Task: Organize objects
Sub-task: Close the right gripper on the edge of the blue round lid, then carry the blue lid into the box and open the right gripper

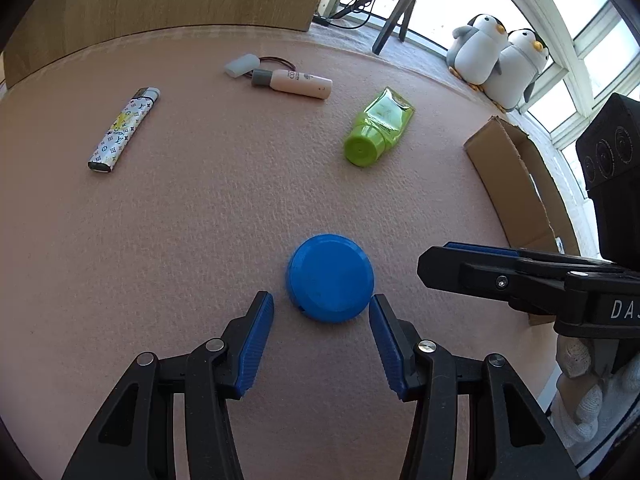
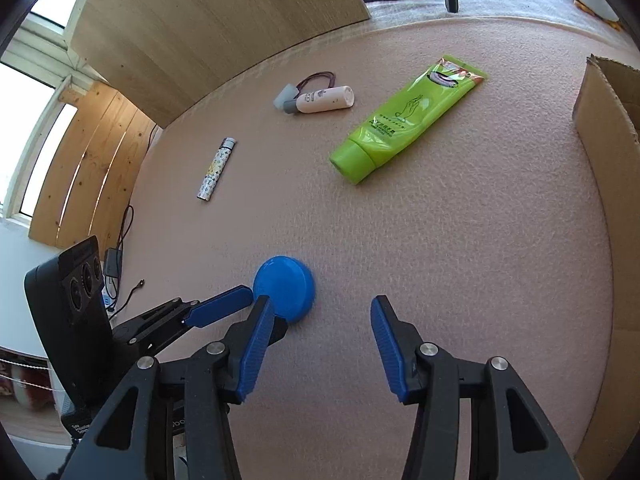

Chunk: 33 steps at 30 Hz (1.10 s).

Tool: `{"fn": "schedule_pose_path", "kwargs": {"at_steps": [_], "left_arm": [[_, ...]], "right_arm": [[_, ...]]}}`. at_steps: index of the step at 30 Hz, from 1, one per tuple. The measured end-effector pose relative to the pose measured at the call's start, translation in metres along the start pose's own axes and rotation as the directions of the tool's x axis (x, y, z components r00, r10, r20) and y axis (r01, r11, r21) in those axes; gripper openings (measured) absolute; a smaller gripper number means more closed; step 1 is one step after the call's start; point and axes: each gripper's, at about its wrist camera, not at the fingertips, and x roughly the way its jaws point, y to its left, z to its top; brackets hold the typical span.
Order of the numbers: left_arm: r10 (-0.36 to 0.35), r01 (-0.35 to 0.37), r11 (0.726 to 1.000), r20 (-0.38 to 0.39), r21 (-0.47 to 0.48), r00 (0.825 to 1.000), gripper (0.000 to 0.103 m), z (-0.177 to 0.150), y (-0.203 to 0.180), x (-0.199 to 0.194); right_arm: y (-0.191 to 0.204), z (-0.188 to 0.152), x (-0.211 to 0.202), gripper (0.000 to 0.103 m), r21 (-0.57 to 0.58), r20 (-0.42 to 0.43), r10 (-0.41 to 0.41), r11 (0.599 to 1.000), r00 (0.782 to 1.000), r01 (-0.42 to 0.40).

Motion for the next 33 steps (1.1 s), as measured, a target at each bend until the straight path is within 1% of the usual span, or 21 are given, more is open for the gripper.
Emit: {"fn": "schedule_pose_path", "kwargs": {"at_steps": [6,9,11,14,19,24,29,33], "left_arm": [[-0.008,0.007,0.999,0.002,0.037,1.000,0.052,0.001,-0.001,0.000],[-0.012,0.012,0.999,-0.001,0.043,1.000,0.052,0.002,-0.002,0.000],[-0.013,0.013,0.999,-0.003,0.046,1.000,0.046,0.003,-0.002,0.000],[-0.018,0.018,0.998,-0.009,0.062,1.000,0.042,0.002,-0.004,0.000],[-0.018,0.018,0.997,-0.009,0.074,1.000,0.041,0.002,-0.008,0.000],[-0.024,0.024,0.996,0.000,0.084,1.000,0.041,0.003,-0.018,-0.004],[-0.032,0.030,0.993,0.015,0.118,0.999,0.041,0.010,-0.040,-0.009],[-0.052,0.046,0.988,0.035,0.144,0.998,0.041,0.015,-0.065,-0.014]], "right_arm": [[0.008,0.009,0.027,0.046,0.022,-0.053,0.013,1.000,0.998,-0.012],[0.011,0.010,0.032,0.039,0.025,-0.064,0.012,1.000,0.998,-0.011],[0.013,0.010,0.035,0.032,0.020,-0.072,0.007,1.000,0.997,-0.005],[0.015,0.010,0.039,0.024,0.013,-0.082,0.009,1.000,0.997,-0.008],[0.016,0.009,0.038,0.023,0.007,-0.073,-0.003,1.000,0.997,0.004],[0.013,0.006,0.025,0.023,0.000,-0.050,-0.012,1.000,0.999,0.012],[0.006,0.004,0.002,0.023,-0.003,-0.003,-0.027,1.000,1.000,0.027],[-0.003,0.003,-0.023,0.023,0.002,0.042,-0.039,0.999,0.998,0.039]]}}
